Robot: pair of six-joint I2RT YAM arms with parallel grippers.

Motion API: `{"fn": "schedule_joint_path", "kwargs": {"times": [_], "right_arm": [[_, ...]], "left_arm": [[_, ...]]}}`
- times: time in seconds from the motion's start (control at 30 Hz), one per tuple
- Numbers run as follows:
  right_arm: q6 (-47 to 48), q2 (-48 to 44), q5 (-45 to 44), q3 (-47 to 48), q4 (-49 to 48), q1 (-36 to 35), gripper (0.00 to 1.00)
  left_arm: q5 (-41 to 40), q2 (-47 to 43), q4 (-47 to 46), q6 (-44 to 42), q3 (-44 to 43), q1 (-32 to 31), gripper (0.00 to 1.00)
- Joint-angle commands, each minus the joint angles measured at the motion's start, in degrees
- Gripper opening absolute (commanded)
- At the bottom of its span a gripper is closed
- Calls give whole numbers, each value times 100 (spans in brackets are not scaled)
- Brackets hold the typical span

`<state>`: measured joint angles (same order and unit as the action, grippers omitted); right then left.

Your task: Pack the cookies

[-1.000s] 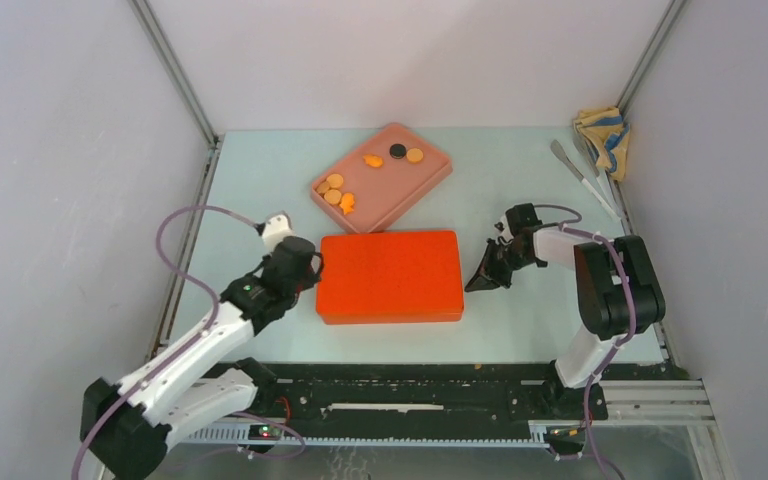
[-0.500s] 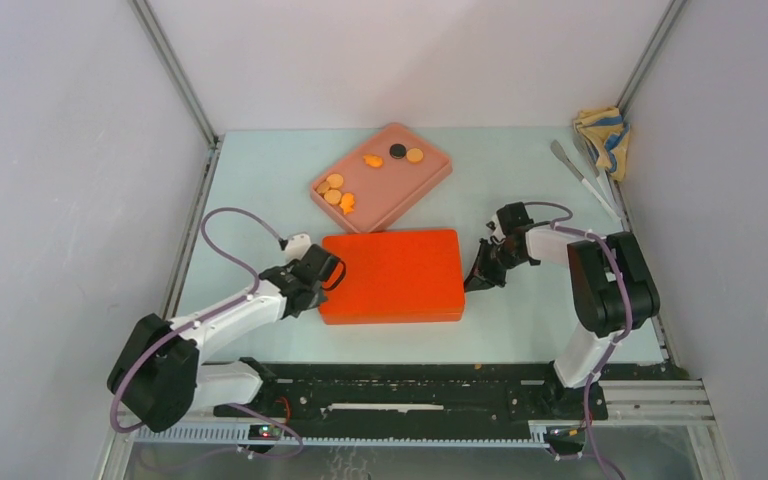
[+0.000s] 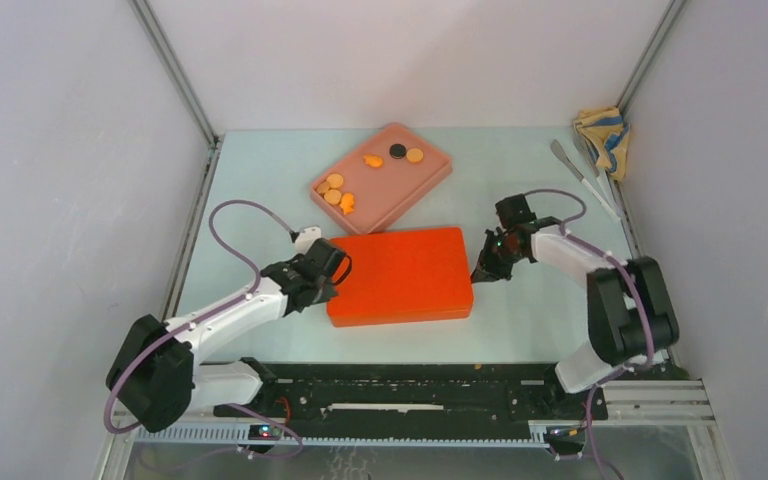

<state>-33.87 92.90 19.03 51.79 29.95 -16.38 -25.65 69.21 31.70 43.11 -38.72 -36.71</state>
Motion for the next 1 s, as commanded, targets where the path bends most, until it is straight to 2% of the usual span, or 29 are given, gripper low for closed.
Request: {"fn": "schedule_joint_path", "kwargs": {"times": [0.0, 0.17, 0.3, 0.4, 0.47, 0.53, 0.6, 0.77, 0.97], "right_arm": [[-313, -1073, -1355, 556, 543, 12, 0], [-127, -1712, -2335, 1059, 1063, -267, 0], [167, -1820, -2493, 1383, 1219, -591, 0], [335, -1767, -2478, 1579, 1254, -865, 0], [441, -1685, -2527, 1723, 1297, -1060, 0], [520, -1569, -2642, 1893, 1352, -1252, 0], [598, -1453, -2669, 2015, 1372, -1386, 0], [734, -1202, -2653, 2161, 1346, -1685, 0], [761, -847, -2820, 2251, 1442, -2054, 0]], "left_arm": [[345, -114, -265, 157, -233, -158, 0], [-1114, -640, 890, 251, -767, -158, 0], [-1408, -1192, 1015, 50, -965, -159, 0], [-595, -1412, 148, -286, -633, -155, 0], [259, -1413, -904, -328, -249, -161, 0], [1334, -1228, -1866, -228, 182, -160, 0], [1897, -865, -2443, 17, 456, -154, 0], [2478, 114, -2778, 127, 576, -193, 0], [3287, 972, -3742, 375, 701, -221, 0]]}}
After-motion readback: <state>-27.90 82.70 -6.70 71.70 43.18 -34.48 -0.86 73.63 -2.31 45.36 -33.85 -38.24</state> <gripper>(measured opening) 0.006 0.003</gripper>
